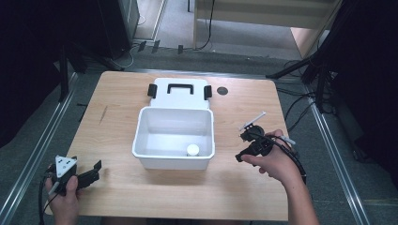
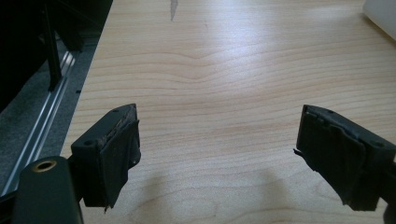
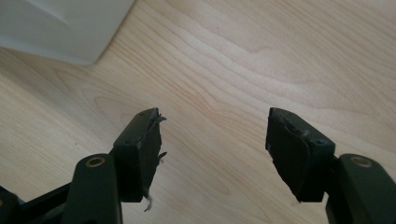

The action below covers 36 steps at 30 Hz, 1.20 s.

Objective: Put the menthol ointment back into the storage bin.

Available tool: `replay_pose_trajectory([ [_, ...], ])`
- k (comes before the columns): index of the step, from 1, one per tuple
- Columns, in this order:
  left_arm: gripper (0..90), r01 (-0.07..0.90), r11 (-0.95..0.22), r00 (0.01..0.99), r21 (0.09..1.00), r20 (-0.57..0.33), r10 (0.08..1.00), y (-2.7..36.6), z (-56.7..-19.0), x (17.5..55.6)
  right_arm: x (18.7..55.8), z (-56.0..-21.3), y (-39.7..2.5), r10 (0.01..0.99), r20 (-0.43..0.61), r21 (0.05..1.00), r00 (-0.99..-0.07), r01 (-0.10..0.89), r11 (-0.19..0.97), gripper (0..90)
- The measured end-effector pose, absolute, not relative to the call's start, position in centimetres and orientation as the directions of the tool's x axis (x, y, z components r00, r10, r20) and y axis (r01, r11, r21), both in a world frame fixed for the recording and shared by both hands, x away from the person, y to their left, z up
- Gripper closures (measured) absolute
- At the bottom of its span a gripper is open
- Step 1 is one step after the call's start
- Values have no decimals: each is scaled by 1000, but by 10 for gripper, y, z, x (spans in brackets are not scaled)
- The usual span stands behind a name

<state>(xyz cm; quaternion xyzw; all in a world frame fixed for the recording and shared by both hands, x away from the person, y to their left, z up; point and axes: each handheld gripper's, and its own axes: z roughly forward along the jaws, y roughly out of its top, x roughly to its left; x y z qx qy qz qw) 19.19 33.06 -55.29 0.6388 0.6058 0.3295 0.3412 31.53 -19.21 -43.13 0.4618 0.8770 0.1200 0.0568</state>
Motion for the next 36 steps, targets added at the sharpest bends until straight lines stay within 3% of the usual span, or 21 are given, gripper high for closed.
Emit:
replay_pose_trajectory([
  [18,144,548,-49,53,835,24,998,329,-553,192,286,-472,-247,862,41,316,-505,825,468,332],
  [36,144,546,-64,58,835,39,998,328,-553,192,260,-501,-289,919,34,458,-392,824,335,270],
])
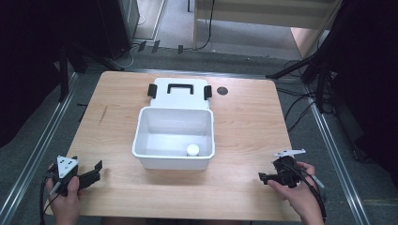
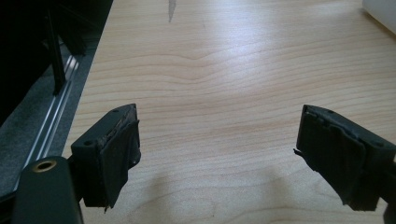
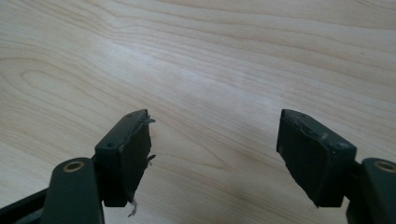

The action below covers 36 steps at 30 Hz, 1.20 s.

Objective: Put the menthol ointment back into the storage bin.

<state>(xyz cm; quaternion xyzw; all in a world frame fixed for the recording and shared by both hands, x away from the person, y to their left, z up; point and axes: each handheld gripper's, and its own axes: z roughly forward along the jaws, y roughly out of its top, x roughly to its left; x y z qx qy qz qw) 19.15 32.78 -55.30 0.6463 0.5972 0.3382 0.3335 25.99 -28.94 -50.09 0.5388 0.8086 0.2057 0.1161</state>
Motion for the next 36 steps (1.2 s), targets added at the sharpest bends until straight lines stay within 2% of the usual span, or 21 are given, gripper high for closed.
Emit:
replay_pose_trajectory([
  [13,144,542,-69,55,837,47,997,327,-553,191,244,-518,-320,941,71,587,-330,777,228,255],
  [36,143,533,-61,55,844,37,998,327,-553,191,241,-537,-344,951,129,734,-282,672,100,244],
])
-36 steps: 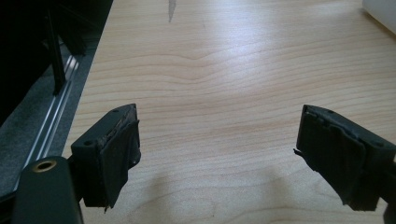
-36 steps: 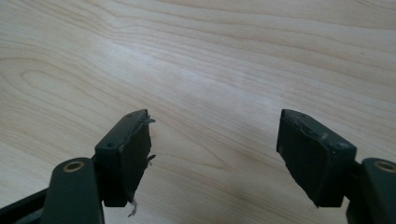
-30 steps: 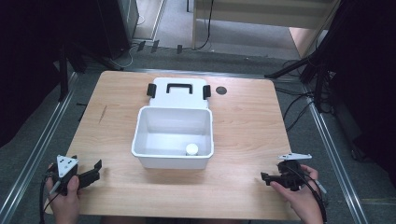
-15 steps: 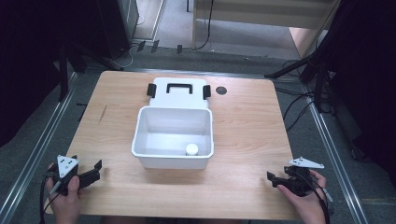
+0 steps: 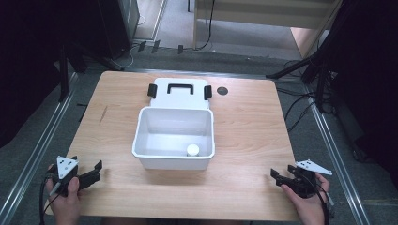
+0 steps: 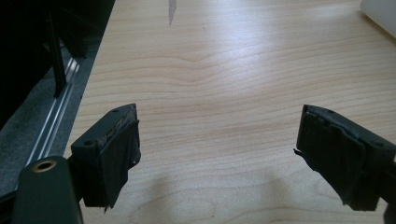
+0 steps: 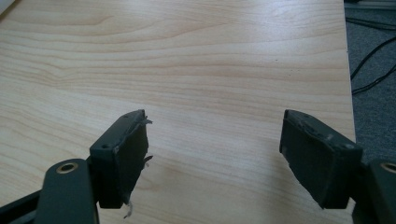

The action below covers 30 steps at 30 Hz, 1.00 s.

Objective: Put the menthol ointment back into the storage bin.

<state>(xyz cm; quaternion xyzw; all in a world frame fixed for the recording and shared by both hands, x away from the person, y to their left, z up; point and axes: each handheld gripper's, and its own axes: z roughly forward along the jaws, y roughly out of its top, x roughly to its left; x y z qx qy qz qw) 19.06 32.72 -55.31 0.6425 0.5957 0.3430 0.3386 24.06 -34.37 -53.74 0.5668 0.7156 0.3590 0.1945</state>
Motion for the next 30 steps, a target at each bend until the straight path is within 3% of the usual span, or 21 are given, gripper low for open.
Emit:
replay_pose_trajectory([
  [18,142,534,-48,64,844,17,998,329,-553,190,246,-549,-339,956,156,794,-249,607,28,230],
  [21,142,535,-50,64,843,19,998,329,-553,190,242,-548,-334,972,86,814,-217,578,57,238],
  [25,142,538,-50,63,842,19,998,330,-553,190,236,-547,-330,975,37,844,-217,529,86,172],
  [30,142,535,-43,62,844,12,998,330,-553,190,235,-547,-334,974,75,852,-212,521,48,148],
])
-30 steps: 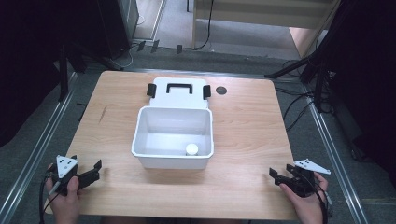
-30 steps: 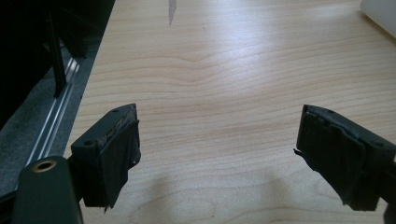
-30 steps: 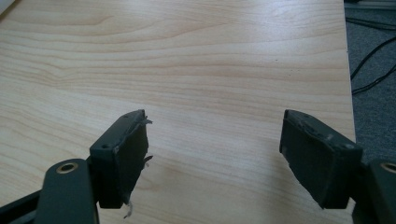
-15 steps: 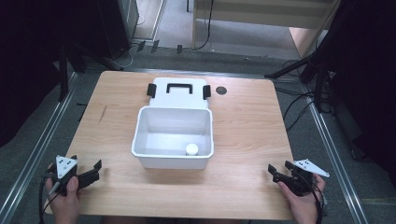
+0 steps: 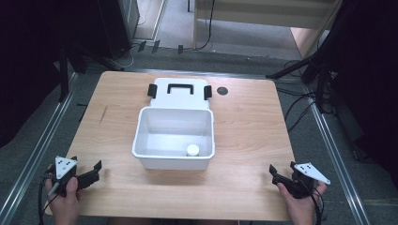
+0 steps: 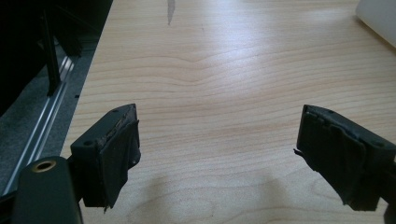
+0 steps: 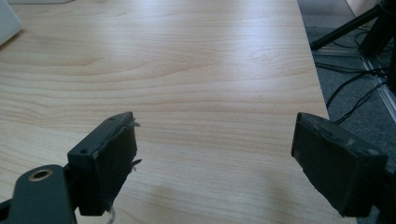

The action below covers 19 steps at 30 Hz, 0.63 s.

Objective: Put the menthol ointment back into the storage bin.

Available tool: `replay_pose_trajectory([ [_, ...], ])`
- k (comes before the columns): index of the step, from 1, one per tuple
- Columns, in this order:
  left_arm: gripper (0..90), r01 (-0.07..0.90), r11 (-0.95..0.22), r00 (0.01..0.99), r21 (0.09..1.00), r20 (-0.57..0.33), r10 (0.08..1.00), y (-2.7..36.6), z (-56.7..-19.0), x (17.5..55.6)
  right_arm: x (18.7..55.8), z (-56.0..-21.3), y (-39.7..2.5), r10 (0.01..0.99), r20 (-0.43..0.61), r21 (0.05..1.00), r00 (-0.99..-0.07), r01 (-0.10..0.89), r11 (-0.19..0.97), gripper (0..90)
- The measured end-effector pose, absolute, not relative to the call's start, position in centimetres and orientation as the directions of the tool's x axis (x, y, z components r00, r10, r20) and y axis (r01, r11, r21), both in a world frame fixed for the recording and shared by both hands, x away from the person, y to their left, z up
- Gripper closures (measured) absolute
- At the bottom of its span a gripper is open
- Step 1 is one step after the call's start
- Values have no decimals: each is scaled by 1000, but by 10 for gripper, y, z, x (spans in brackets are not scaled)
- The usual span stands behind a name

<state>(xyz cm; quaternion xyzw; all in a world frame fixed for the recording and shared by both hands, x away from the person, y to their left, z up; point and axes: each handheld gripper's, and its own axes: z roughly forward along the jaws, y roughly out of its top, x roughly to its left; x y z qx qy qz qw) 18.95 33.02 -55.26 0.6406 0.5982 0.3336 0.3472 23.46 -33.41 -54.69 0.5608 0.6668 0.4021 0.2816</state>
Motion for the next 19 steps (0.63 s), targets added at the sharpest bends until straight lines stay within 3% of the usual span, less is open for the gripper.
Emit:
replay_pose_trajectory([
  [19,141,536,-37,62,843,4,998,330,-553,187,237,-547,-335,972,84,836,-221,546,52,146],
])
